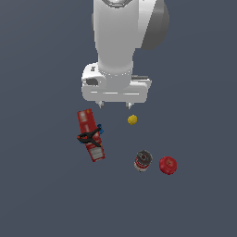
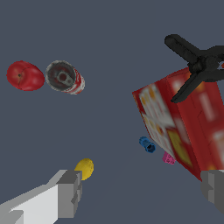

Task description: Pick up a designated object from a clutter of objects.

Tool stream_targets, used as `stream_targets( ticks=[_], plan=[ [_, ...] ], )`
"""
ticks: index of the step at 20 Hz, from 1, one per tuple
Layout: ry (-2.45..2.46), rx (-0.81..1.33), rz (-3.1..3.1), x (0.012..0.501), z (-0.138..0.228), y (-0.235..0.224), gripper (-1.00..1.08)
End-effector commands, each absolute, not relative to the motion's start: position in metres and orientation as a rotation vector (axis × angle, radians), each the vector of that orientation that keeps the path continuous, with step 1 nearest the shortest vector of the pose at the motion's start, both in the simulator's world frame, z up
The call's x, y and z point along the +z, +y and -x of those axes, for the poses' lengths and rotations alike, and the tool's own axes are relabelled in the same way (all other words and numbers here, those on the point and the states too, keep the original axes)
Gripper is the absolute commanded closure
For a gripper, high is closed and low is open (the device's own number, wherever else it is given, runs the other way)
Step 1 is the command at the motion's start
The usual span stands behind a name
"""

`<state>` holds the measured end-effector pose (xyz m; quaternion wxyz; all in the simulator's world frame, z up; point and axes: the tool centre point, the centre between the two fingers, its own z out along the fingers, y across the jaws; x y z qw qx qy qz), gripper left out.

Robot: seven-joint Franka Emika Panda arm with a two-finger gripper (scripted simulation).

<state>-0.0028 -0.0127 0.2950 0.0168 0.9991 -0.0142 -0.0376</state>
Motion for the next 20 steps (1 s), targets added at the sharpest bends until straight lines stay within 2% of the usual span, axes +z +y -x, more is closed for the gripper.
stream_targets(
  ticks=[1, 20],
  plan=[
    [-0.119, -0.113, -3.105, 0.295, -0.001, -0.015, -0.92],
    [-0.957, -0.067, -2.97, 0.29, -0.037, -0.047, -0.92]
  ],
)
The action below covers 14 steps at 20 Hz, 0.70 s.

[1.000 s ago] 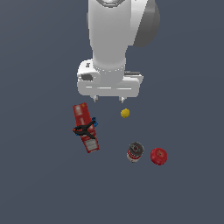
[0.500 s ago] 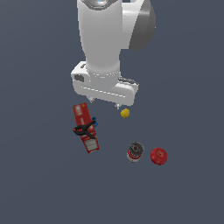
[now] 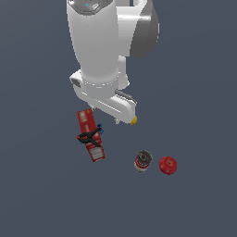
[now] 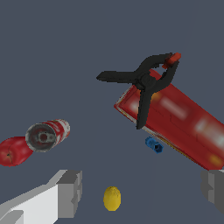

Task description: Pick up a designated object from a clutter of objects.

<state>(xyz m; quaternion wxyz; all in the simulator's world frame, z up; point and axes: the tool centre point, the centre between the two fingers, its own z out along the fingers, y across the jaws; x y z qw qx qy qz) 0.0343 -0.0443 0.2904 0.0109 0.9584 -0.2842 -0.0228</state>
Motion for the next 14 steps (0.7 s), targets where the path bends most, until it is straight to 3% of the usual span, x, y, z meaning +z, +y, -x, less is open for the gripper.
stream_targets(
  ticks=[1, 14],
  plan=[
    [-1.001, -0.065, -2.956, 0.29, -0.039, -0.049, -0.92],
    [-1.556, -0.035, -2.716, 0.285, -0.063, -0.074, -0.92]
  ],
)
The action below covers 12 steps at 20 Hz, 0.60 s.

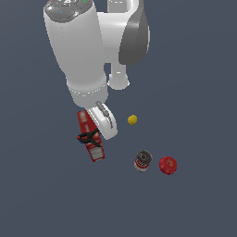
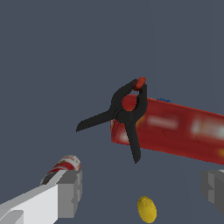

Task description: Pick up a designated object from a clutter of objects.

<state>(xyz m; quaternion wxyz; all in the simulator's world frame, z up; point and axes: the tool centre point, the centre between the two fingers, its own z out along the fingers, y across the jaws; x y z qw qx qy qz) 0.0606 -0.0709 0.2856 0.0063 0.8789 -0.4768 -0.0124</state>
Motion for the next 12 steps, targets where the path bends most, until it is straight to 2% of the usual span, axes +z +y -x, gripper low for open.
stream_targets(
  ticks=[1, 12],
  plan=[
    [-1.596, -0.033, -2.693, 0.285, -0.065, -0.076, -0.92],
    [-1.976, -0.01, -2.438, 0.281, -0.082, -0.096, -0.92]
  ],
)
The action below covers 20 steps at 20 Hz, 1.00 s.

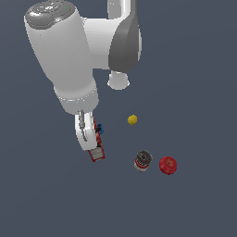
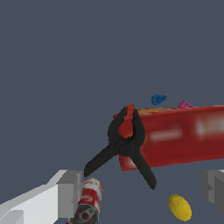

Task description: Pick up a designated object from a clutter of objects.

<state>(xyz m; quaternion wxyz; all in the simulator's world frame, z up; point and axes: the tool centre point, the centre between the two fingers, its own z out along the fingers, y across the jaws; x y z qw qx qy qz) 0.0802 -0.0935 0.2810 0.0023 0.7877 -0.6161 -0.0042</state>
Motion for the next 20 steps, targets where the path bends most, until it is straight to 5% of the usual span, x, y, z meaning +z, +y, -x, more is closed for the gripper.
stream_targets(
  ticks=[1, 20],
  plan=[
    [-1.999, -0.009, -2.419, 0.28, -0.083, -0.097, -0.92],
    [-2.125, 0.0, -2.314, 0.267, -0.089, -0.104, -0.92]
  ],
)
